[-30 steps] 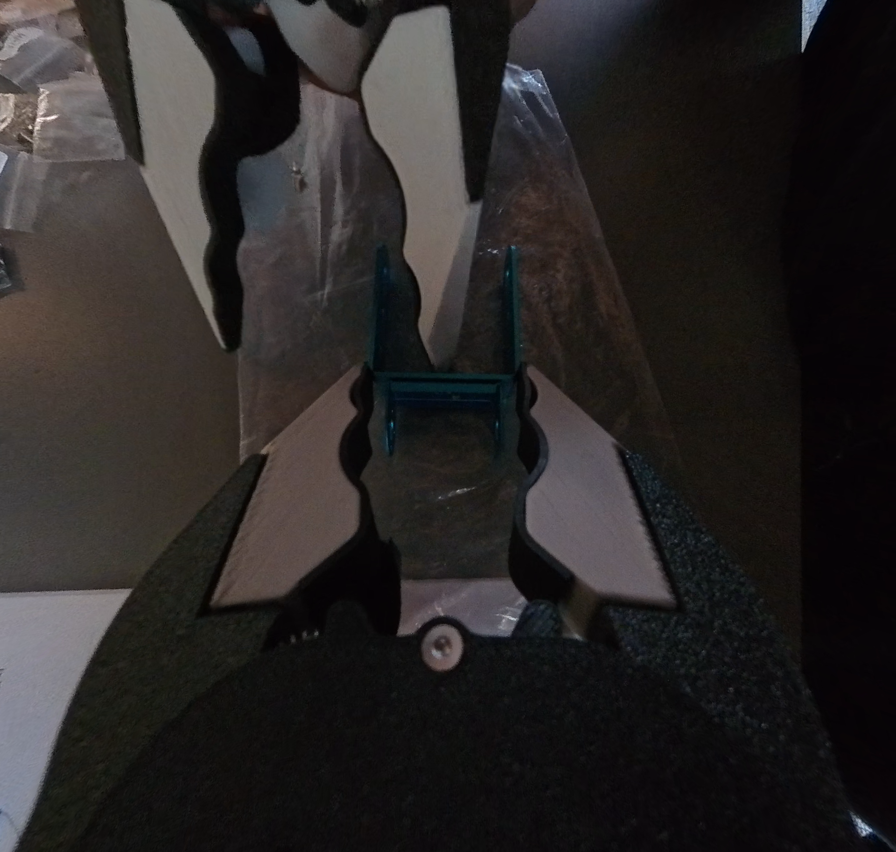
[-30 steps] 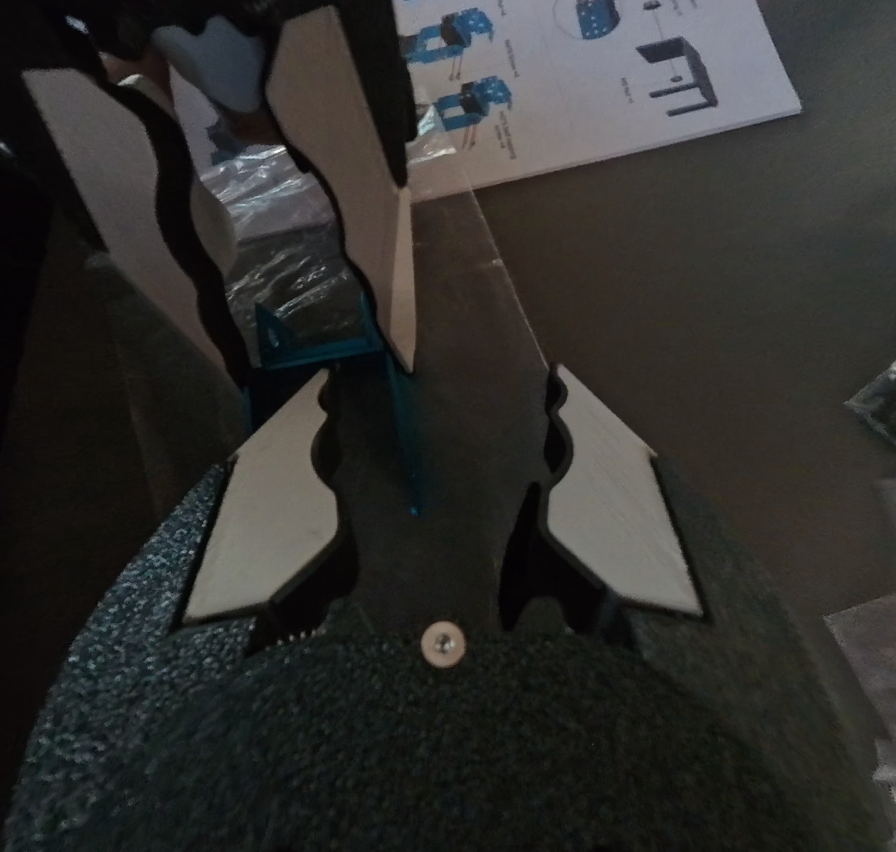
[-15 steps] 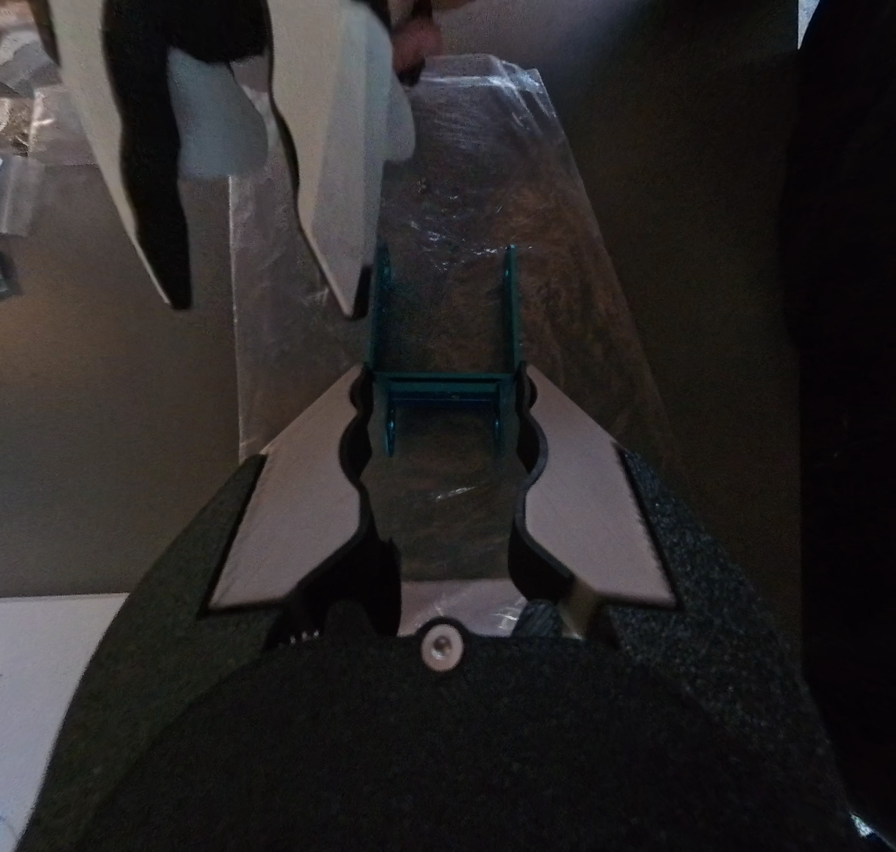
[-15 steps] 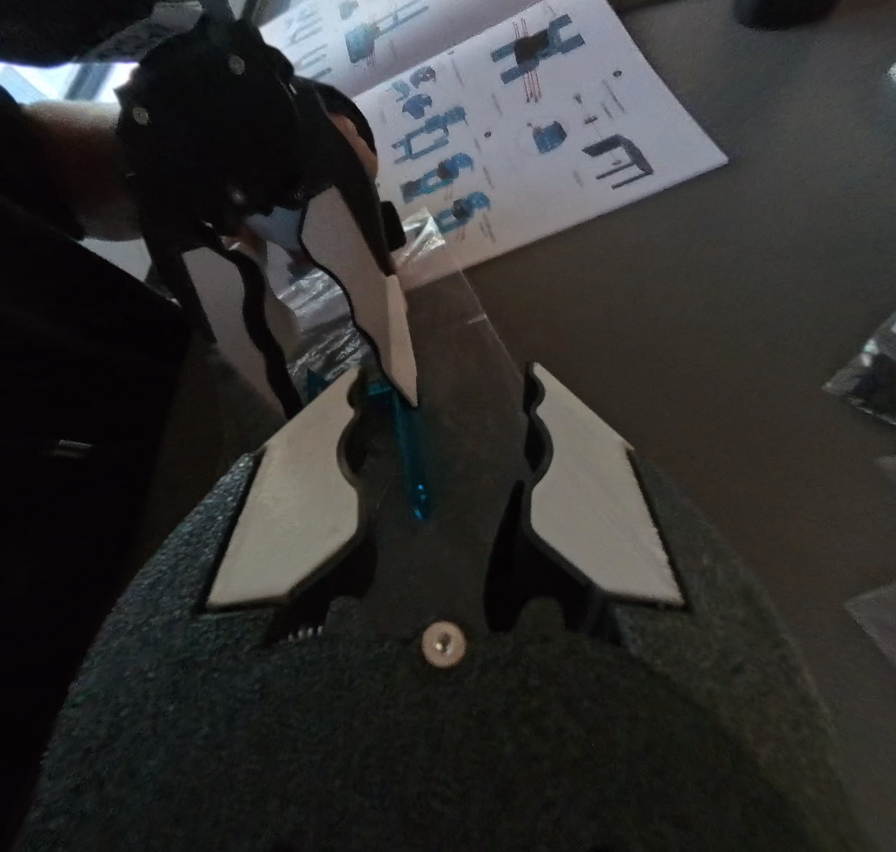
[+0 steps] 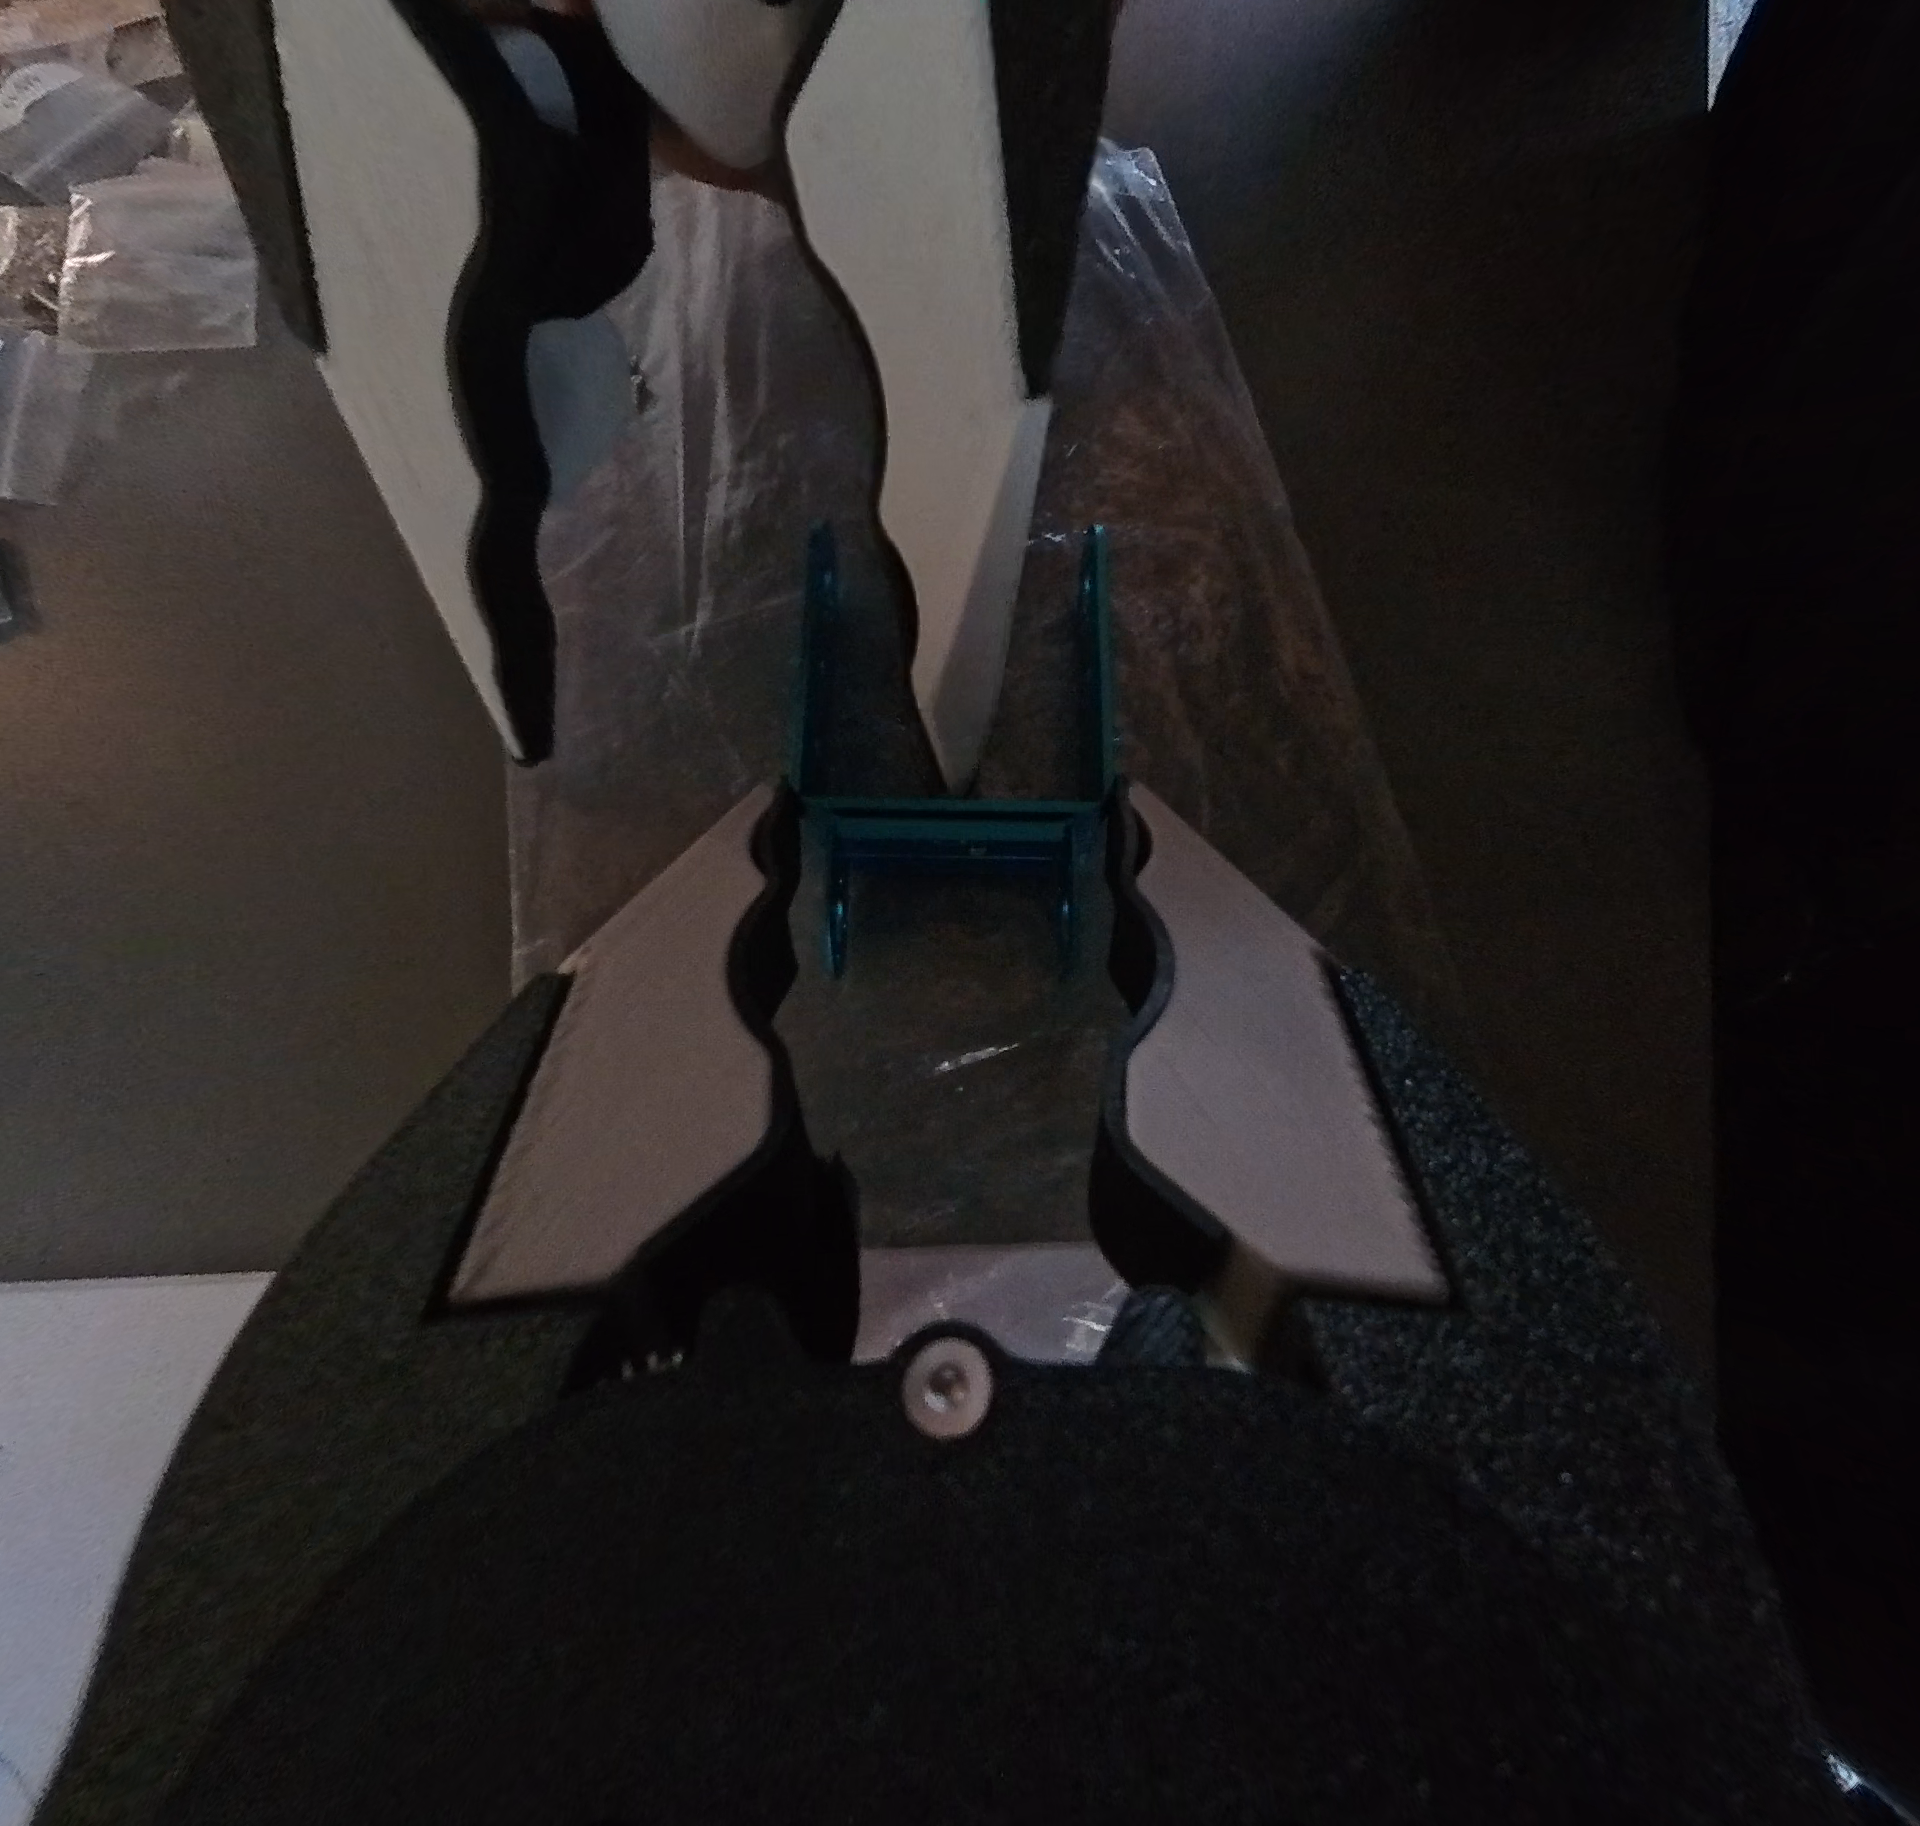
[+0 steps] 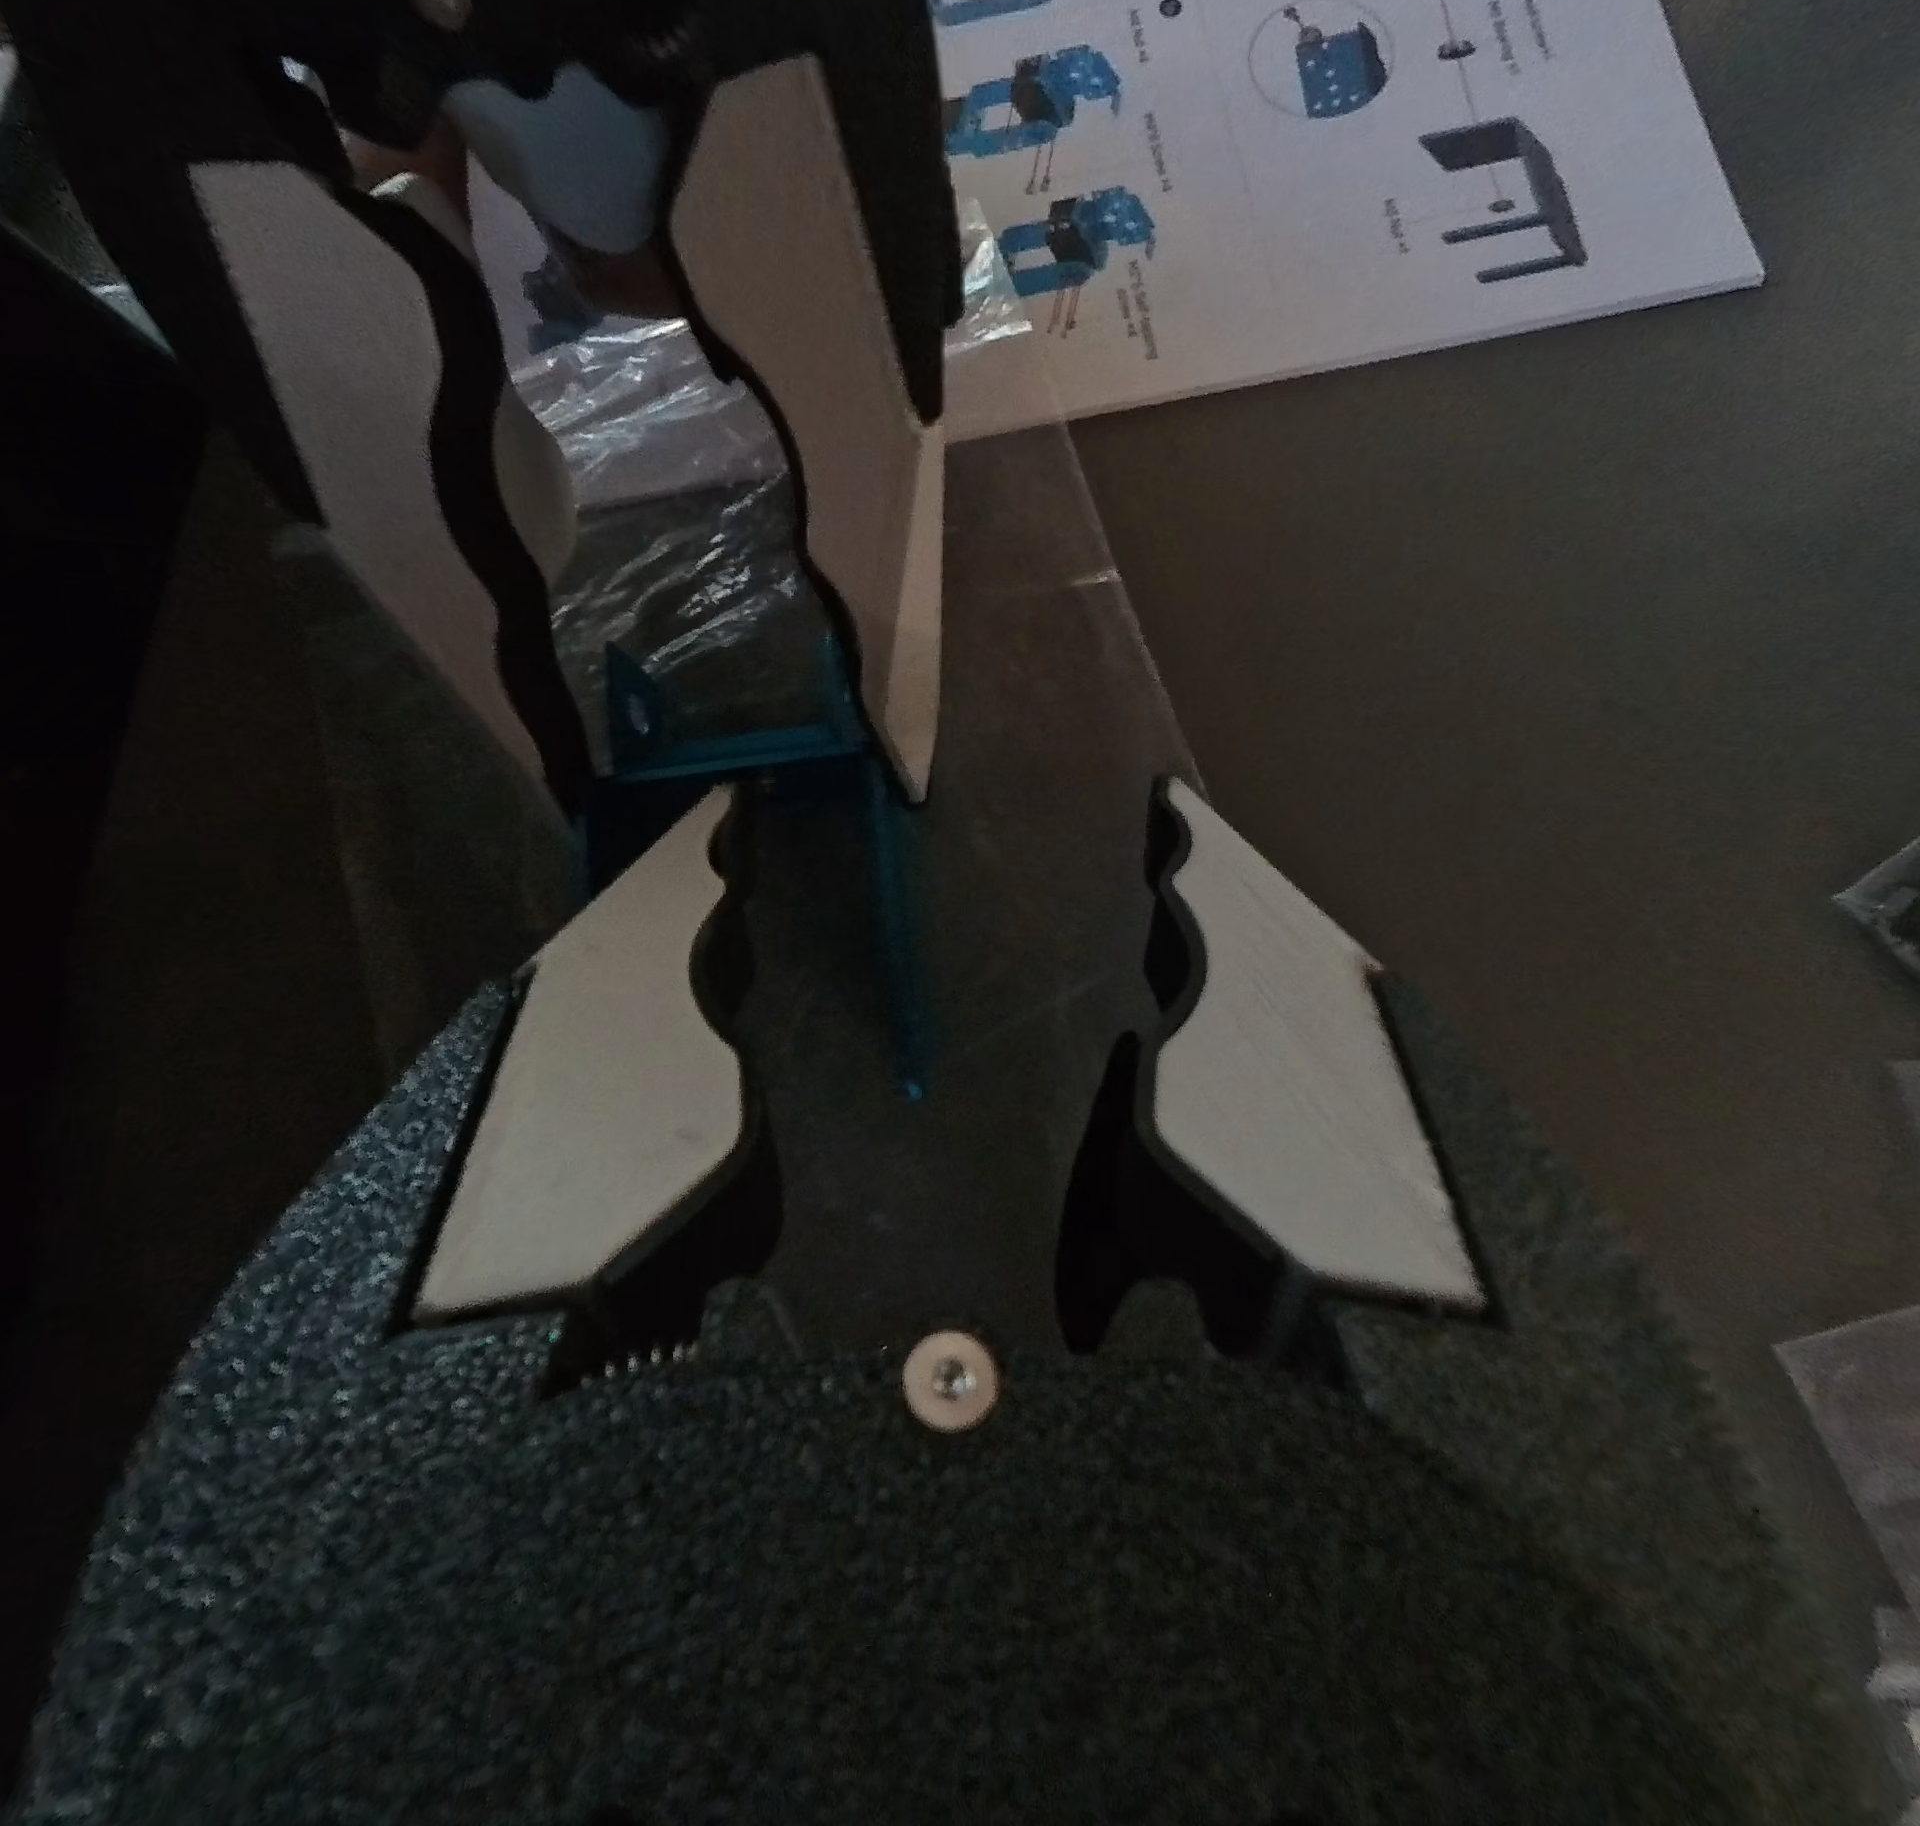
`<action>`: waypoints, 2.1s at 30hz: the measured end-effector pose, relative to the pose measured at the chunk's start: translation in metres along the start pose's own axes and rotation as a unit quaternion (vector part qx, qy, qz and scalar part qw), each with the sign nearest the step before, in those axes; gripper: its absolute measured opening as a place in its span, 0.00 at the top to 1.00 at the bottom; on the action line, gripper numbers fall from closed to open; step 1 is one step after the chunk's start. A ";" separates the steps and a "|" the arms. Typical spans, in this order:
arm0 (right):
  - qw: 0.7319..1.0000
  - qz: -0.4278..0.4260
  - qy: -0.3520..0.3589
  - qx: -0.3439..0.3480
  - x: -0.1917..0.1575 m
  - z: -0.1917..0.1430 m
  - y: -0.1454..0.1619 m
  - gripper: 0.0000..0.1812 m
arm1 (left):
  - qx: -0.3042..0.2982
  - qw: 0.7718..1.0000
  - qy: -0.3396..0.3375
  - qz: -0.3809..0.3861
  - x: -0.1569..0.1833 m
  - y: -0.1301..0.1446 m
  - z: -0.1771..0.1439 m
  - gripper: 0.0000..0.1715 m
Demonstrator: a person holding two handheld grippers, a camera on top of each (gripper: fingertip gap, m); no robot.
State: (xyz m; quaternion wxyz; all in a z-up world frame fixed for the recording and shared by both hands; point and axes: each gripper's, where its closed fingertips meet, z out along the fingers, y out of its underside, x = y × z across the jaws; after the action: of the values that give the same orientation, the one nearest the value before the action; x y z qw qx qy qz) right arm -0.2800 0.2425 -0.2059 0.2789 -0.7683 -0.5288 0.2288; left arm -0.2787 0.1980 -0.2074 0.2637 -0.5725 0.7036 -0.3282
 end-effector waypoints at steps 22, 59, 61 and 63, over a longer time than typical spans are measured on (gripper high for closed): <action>0.999 -0.026 0.000 -0.039 -0.012 0.002 0.001 0.69 | 0.000 1.000 -0.001 -0.001 -0.001 0.000 0.000 0.65; 0.990 -0.033 0.005 -0.135 -0.014 0.004 0.006 0.68 | 0.001 1.000 0.000 0.001 0.000 0.001 0.001 0.66; 0.991 -0.033 0.012 -0.131 -0.009 0.004 0.005 0.70 | 0.000 1.000 -0.002 0.002 0.000 0.000 0.001 0.66; 0.991 -0.031 0.010 -0.132 -0.008 0.004 0.005 0.70 | 0.000 1.000 -0.002 0.002 0.000 0.000 0.001 0.66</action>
State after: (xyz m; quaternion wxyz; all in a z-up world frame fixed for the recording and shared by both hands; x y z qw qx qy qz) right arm -0.2819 0.2341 -0.2113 0.1871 -0.7840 -0.5750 0.1406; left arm -0.2782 0.1977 -0.2085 0.2660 -0.5719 0.7039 -0.3268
